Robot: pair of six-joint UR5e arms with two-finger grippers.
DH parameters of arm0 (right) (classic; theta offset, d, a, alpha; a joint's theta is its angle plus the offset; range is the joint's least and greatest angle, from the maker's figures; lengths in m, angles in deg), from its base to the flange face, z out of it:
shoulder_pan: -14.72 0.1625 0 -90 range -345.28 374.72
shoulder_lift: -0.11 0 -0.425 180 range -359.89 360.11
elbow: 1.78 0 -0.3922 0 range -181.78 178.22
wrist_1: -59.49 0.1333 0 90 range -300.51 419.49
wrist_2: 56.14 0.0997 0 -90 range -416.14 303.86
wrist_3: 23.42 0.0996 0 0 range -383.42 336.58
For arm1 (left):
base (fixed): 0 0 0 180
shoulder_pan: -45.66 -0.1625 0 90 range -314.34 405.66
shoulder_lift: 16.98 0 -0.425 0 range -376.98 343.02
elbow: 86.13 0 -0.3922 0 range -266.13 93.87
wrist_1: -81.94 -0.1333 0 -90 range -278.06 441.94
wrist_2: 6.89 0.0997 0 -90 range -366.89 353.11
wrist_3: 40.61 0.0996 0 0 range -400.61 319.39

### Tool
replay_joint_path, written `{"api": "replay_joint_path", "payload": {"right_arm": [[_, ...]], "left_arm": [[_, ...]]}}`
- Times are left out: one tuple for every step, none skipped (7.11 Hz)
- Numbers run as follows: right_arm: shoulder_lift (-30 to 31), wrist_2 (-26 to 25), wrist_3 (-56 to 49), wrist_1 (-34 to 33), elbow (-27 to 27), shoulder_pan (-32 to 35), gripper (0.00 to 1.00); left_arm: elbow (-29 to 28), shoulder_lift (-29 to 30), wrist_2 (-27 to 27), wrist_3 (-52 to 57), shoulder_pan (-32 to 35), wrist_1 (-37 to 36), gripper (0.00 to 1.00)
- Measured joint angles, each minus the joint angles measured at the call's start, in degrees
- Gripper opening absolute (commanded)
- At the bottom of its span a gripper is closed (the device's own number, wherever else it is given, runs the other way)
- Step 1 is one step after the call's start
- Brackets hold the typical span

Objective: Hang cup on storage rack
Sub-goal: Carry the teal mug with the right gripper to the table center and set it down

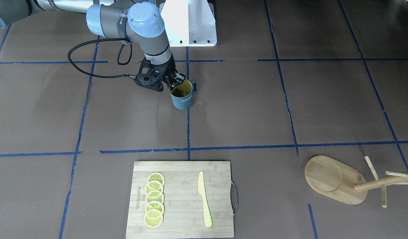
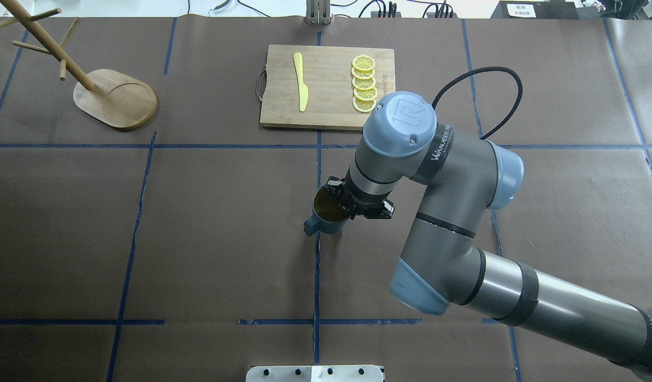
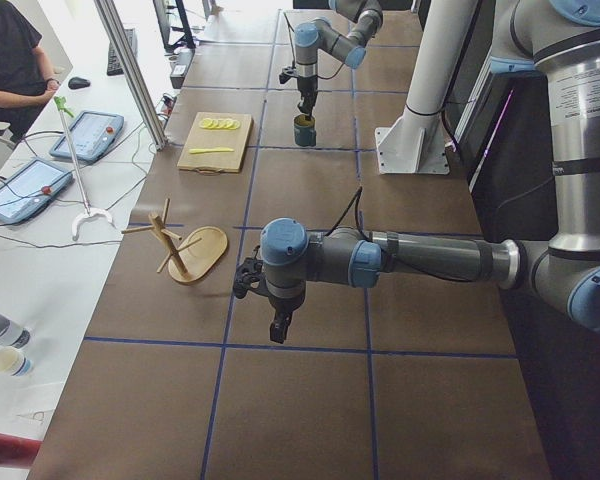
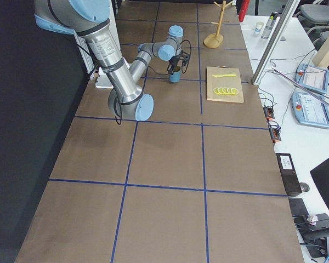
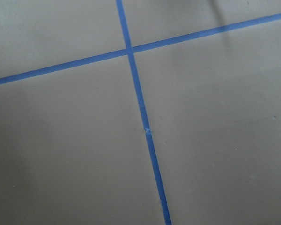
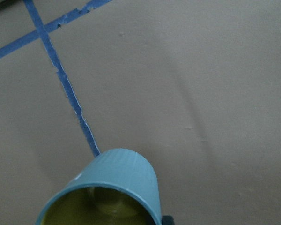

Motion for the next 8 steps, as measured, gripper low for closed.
{"api": "replay_joint_path", "payload": {"right_arm": [[-0.4, -0.2, 0.6, 0.0, -0.7, -0.1, 0.06], [-0.7, -0.4, 1.3, 0.1, -1.3, -0.1, 0.07], [-0.9, -0.5, 1.6, 0.1, -1.6, -0.1, 0.08], [-1.1, -0.5, 1.7, 0.1, -1.8, -0.2, 0.09], [-1.1, -0.5, 1.7, 0.1, -2.0, -0.2, 0.1], [-1.4, -0.5, 1.7, 0.1, -2.3, -0.2, 0.11], [-1.9, -0.5, 1.7, 0.2, -3.1, -0.2, 0.14], [-2.5, -0.5, 1.7, 0.2, -4.0, -0.2, 0.46]], "left_arm": [[0.1, 0.0, 0.0, 0.0, -0.2, 0.1, 1.0], [0.1, 0.0, -0.2, 0.0, -0.2, 0.3, 1.0], [0.0, 0.0, -0.4, 0.0, -0.3, 0.8, 1.0], [0.0, 0.0, -0.5, 0.0, -0.5, 1.4, 1.0], [0.0, 0.0, -0.5, 0.0, -0.7, 1.7, 1.0], [0.0, 0.0, -0.5, 0.0, -0.7, 1.8, 1.0], [0.0, 0.0, -0.5, 0.0, -0.8, 1.9, 1.0], [0.0, 0.0, -0.5, 0.0, -0.8, 2.0, 1.0]]}}
